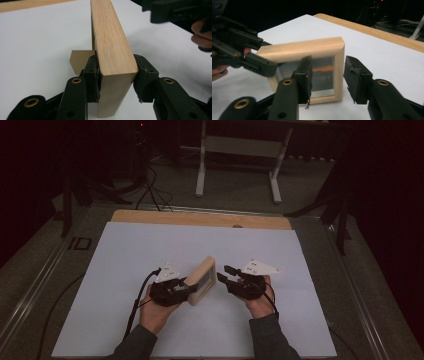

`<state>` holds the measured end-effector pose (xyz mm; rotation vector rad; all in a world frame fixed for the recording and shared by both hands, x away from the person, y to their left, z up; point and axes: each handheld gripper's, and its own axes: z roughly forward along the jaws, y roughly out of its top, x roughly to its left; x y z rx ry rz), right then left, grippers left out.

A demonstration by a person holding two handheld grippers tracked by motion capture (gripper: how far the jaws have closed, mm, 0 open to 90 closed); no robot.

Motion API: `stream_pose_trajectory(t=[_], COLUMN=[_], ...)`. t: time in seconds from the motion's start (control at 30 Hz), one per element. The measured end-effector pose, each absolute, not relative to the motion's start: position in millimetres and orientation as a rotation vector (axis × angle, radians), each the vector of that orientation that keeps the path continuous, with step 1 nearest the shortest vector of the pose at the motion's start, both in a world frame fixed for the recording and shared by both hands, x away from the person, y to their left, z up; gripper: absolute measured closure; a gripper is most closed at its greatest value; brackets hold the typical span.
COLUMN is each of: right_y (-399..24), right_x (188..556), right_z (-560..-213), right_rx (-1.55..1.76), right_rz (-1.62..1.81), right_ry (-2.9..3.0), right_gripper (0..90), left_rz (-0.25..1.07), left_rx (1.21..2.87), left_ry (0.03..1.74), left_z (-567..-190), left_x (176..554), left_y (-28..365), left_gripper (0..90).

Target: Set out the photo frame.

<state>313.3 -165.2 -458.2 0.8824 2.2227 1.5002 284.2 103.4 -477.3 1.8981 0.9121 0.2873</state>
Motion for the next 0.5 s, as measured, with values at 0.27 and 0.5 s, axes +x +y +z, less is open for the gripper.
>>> stream_pose_trajectory(t=[0.27,0.5], right_y=[-168.7,-170.7], right_x=[310.5,309.6], right_z=[-453.9,-452.2], right_rx=[0.858,0.842], right_rz=[1.509,1.500], right_ry=[2.175,2.157], right_gripper=[78.2,88.1], left_rz=[0.338,0.344], left_rx=[1.947,1.964], left_ry=[0.835,0.779], left_z=[-477.0,-477.8], left_x=[276.2,269.3], left_y=[95.2,88.5], left_gripper=[60.2,60.2])
